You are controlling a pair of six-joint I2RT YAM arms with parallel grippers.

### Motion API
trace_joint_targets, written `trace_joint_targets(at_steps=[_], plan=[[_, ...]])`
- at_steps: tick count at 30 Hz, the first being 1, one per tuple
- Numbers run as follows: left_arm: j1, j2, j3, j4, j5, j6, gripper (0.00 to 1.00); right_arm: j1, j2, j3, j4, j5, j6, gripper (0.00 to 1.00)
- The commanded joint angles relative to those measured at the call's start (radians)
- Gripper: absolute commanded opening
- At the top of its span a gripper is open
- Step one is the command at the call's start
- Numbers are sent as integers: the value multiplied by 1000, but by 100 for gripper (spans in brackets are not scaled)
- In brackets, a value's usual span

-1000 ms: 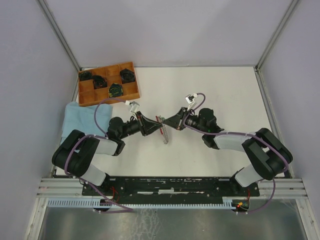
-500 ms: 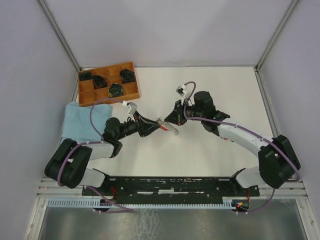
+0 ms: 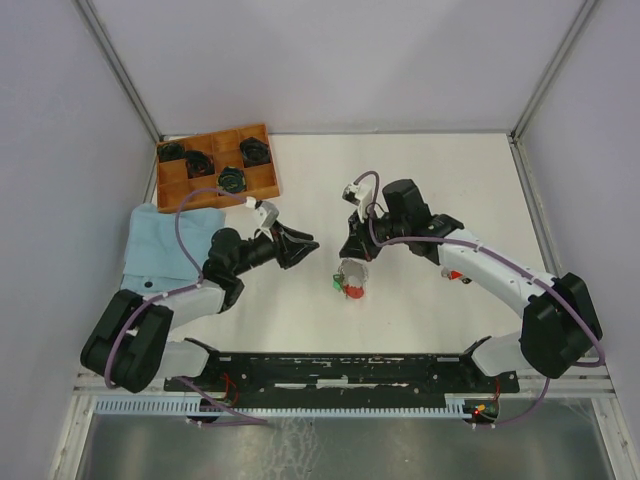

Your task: Put the keys on the keyring

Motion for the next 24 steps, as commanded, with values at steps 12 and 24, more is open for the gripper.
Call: trace_joint_targets(at_steps=[12, 24], plan=[[-107, 276, 27, 285, 62, 13, 39, -1, -58, -157, 368, -90, -1, 1], [-106, 431, -53, 657, 124, -33, 37, -2, -57, -244, 517, -108, 30, 1]])
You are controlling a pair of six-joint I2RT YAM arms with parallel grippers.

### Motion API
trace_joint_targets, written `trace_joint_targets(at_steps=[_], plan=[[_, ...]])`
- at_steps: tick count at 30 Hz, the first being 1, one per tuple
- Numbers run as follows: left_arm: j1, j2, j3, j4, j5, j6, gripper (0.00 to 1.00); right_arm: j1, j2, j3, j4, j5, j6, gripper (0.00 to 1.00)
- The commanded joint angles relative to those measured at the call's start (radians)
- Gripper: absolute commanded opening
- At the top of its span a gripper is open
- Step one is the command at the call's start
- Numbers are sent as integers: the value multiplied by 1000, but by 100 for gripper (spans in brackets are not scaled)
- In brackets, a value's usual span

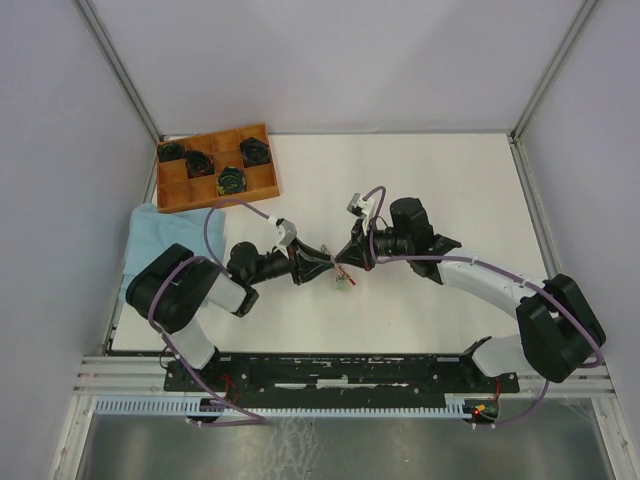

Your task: Put the keys on the keyring

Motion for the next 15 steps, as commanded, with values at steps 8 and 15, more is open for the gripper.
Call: trace_joint_targets(at_steps=[8, 15], plan=[[-2, -7, -45, 220, 71, 27, 39, -2, -34, -25, 140, -38, 25, 1], [-1, 11, -18, 222, 87, 17, 38, -2, -33, -30, 163, -61, 35, 1]])
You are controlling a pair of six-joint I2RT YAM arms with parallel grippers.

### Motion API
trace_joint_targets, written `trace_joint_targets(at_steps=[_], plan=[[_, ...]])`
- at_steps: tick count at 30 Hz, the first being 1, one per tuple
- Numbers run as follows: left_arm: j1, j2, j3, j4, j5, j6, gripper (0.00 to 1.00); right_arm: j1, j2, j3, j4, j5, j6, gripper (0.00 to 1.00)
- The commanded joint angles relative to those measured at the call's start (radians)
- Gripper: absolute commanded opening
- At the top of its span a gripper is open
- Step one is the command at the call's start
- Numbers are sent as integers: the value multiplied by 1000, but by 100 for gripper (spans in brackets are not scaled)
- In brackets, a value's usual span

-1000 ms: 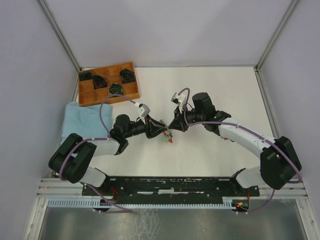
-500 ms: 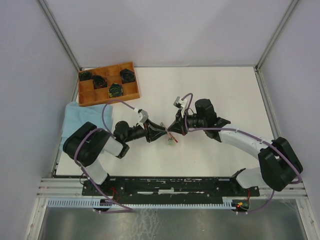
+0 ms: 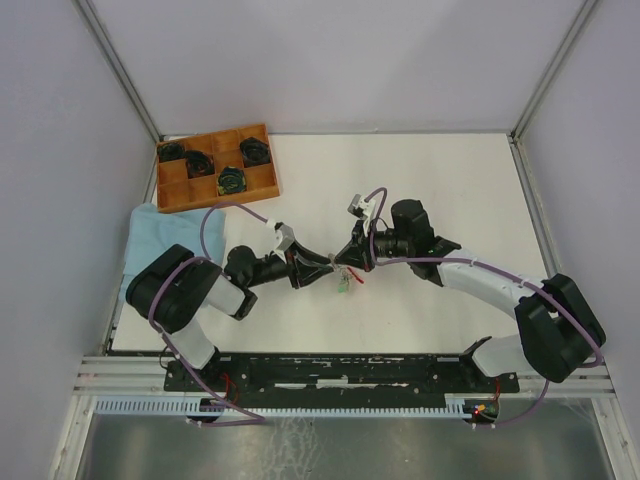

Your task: Put the keys on the keyring

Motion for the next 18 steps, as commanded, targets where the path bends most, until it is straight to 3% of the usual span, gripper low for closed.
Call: trace_joint_targets(at_steps=[1, 10, 18], plan=[[-2, 9, 29, 115, 47, 13, 38, -2, -34, -1, 98, -44, 16, 1], [-3, 35, 53, 158, 83, -36, 31, -2, -19, -8, 139, -66, 36, 1], [-6, 70, 73, 226, 104, -90, 17, -2, -13, -12, 152, -84, 44, 1]])
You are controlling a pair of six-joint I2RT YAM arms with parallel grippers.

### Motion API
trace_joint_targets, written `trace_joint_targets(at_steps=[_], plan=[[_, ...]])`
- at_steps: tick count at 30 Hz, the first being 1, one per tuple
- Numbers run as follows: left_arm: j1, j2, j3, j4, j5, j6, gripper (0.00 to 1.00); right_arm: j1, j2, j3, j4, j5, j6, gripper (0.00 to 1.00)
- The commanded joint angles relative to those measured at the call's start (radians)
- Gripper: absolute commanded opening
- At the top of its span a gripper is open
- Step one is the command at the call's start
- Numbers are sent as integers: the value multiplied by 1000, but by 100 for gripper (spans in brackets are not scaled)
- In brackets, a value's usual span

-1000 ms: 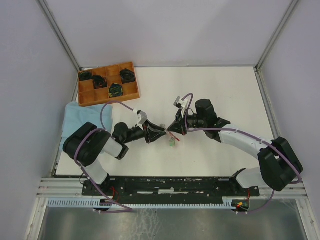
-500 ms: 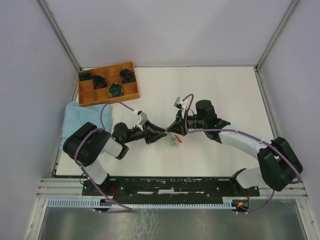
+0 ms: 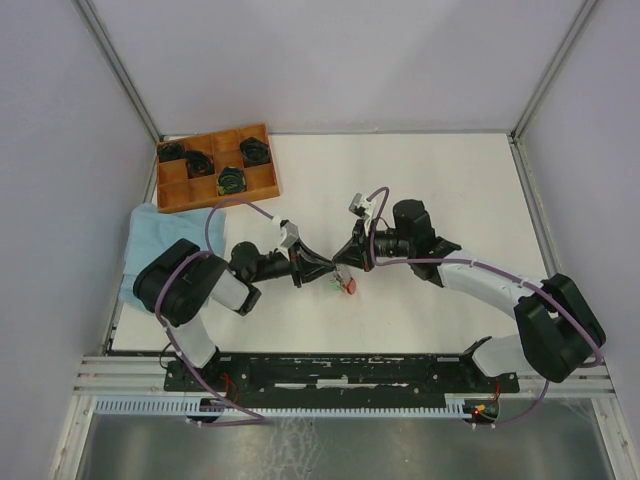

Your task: Put the keys on the keyring

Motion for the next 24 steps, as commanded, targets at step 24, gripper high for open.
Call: trace_joint_targets(at_steps=[24], plan=[[-6, -32, 9, 206, 63, -63, 26, -2, -12, -20, 82, -55, -3, 1]])
